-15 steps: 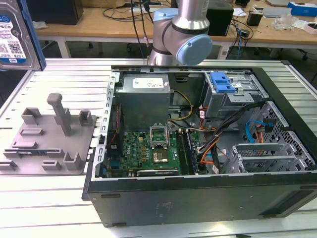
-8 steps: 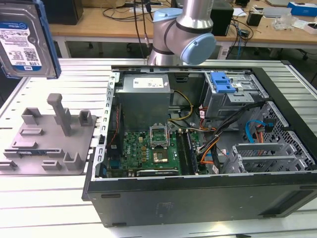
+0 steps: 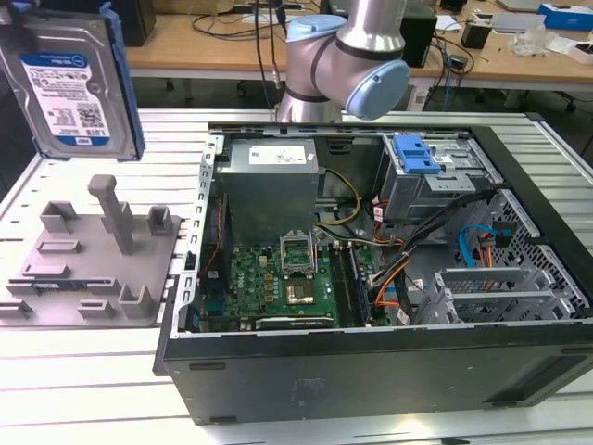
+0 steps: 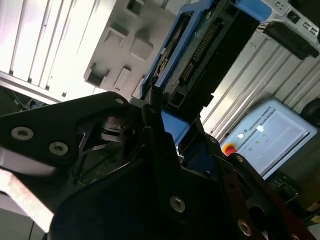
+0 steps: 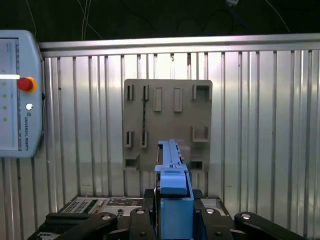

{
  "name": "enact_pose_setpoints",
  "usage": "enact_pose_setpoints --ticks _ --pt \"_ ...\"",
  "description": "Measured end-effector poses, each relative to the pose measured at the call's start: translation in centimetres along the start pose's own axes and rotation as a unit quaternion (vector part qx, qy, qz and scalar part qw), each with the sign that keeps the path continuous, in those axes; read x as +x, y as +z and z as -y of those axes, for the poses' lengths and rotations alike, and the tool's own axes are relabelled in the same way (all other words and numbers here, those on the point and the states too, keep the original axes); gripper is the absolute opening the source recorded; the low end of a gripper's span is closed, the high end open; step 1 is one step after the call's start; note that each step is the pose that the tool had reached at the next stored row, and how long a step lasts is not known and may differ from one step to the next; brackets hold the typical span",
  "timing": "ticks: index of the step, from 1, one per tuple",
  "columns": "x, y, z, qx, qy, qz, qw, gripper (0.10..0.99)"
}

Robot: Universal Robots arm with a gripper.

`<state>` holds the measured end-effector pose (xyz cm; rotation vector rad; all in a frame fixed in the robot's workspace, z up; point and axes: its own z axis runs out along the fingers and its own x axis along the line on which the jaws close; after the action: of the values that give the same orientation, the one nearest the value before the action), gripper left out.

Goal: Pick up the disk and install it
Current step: 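Pick up the disk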

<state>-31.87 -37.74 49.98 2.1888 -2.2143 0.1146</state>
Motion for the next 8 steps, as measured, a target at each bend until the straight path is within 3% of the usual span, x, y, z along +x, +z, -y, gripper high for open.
enact_pose_setpoints --ticks 4,6,8 --pt "1.61 0.21 2.82 0.0000 0.000 0.0000 1.0000 0.369" --pt "2.06 0.27 3.59 0.0000 0.000 0.0000 1.0000 0.369" --pt "2.94 0.38 5.10 0.0000 0.000 0.0000 1.0000 0.369"
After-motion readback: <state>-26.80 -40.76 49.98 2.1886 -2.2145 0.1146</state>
